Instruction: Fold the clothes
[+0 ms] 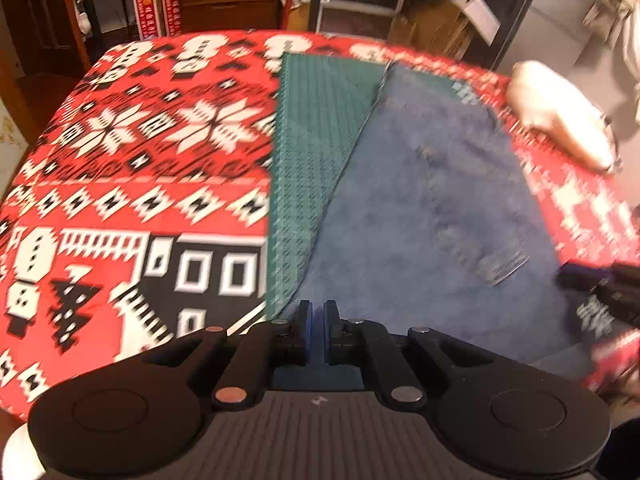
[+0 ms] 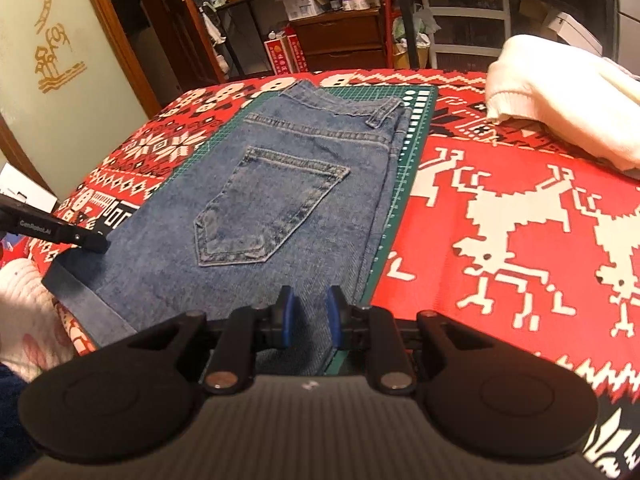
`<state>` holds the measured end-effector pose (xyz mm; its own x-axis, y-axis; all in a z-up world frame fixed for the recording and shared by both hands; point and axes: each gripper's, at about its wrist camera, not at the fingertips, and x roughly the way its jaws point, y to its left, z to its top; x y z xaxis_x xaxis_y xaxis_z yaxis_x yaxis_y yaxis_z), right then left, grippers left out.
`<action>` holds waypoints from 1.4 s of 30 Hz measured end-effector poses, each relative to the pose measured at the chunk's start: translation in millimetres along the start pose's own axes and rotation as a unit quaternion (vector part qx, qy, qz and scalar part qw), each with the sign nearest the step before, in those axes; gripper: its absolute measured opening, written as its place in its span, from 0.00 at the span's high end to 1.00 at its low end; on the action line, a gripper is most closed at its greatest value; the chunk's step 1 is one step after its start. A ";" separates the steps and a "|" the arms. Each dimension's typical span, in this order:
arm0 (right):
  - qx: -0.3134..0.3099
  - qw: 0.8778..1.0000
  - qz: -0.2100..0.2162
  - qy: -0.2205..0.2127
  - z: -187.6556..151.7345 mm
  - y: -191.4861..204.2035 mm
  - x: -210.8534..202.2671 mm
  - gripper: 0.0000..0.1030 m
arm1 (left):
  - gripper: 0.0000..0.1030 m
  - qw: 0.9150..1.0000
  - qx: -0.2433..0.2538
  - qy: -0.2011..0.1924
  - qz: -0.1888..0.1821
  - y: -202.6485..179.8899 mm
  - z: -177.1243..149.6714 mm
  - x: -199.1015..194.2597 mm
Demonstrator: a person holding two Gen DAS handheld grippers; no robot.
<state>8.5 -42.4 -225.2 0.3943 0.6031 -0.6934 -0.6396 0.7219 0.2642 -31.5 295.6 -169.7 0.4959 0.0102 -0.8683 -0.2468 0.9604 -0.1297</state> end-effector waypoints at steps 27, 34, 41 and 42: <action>-0.017 1.000 -0.013 0.014 97.9 -16.2 74.9 0.83 | 0.97 0.997 0.050 0.018 -0.064 -64.6 126.0 103.8; 0.017 0.999 -0.028 0.008 91.0 -38.1 83.8 0.89 | 0.96 0.997 0.039 0.022 -0.069 -62.3 130.4 106.7; 0.021 0.999 -0.020 -0.019 103.3 -40.9 64.9 0.89 | 0.96 0.995 0.049 -0.014 -0.081 -68.3 144.9 83.2; 0.020 0.999 -0.017 -0.023 106.7 -41.2 62.7 0.89 | 0.96 0.995 0.052 -0.020 -0.080 -70.0 149.8 81.7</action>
